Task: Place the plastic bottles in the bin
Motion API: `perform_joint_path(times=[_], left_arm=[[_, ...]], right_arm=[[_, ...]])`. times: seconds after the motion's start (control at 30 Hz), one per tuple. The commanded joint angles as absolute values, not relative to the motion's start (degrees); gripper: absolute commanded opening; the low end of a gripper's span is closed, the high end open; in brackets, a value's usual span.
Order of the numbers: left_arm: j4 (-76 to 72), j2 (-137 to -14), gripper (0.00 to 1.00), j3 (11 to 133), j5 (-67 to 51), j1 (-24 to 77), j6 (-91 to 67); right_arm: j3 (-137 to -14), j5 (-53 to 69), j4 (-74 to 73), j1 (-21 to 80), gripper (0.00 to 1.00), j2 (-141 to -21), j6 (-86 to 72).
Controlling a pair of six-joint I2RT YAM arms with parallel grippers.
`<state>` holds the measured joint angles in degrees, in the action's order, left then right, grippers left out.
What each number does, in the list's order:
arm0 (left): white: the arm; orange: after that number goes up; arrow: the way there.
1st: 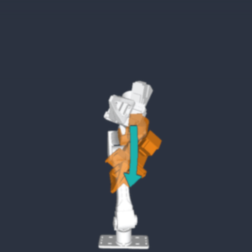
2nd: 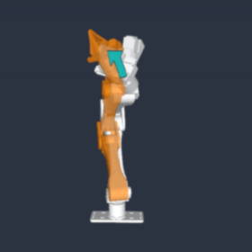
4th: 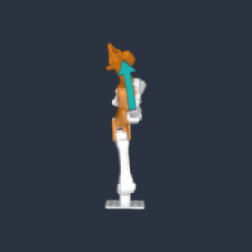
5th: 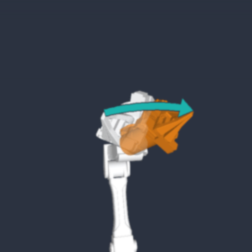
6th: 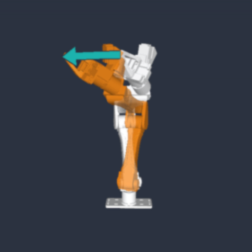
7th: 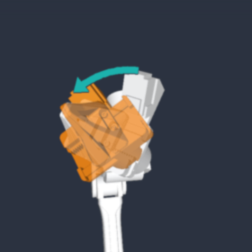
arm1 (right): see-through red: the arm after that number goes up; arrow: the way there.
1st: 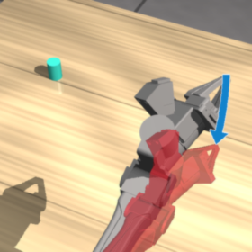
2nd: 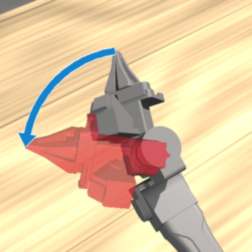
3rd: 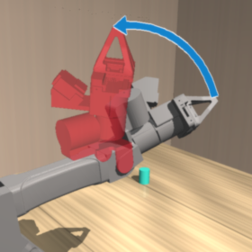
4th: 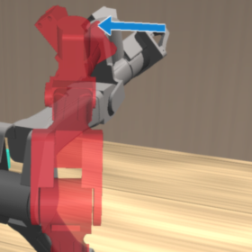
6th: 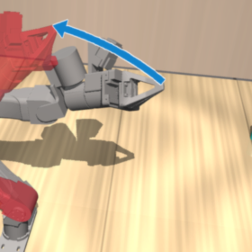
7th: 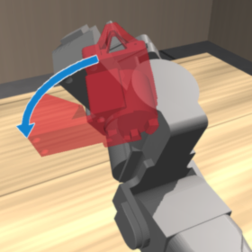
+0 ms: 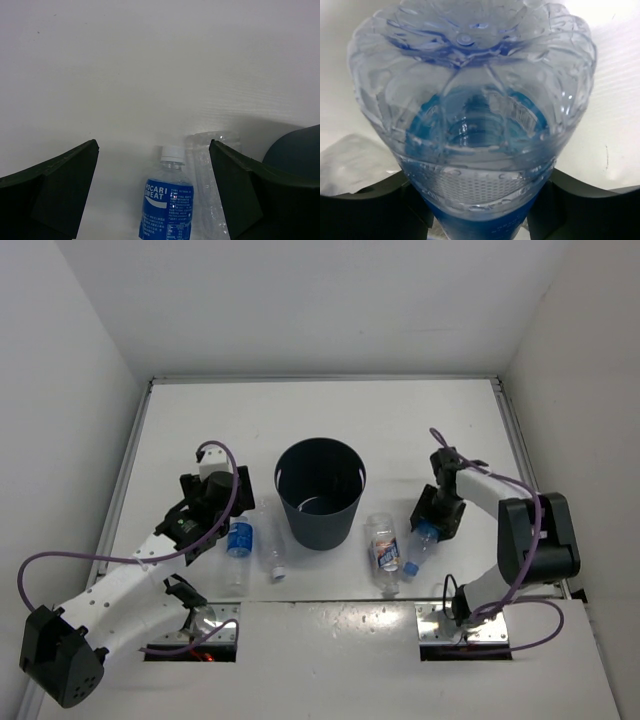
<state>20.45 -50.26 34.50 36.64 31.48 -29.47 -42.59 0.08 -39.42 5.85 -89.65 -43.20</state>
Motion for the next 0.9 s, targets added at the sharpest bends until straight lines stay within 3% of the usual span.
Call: perform_joint_path(times=[0.0,0.47,0.63,0.87], left_arm=[[18.7,-49.7,1.0,35.4,37.0,31.9,-30.2],[18.2,-49.7,1.0,34.9,37.0,32.4,-29.2],[18.2,-49.1,1.0,34.9,36.5,32.4,-29.2],[17.7,-49.1,1.0,34.9,35.9,33.0,-29.2]], right_arm=[[-51.5,-3.2,-42.4,7.3,0.56,-84.4,-43.3],[-90.9,-13.6,-50.2,6.5,0.3,-80.0,-43.3],[-100.9,-18.6,-44.4,19.2,0.3,-78.8,-42.5],[-91.8,-33.1,-25.1,47.6,0.37,-75.5,-28.1]])
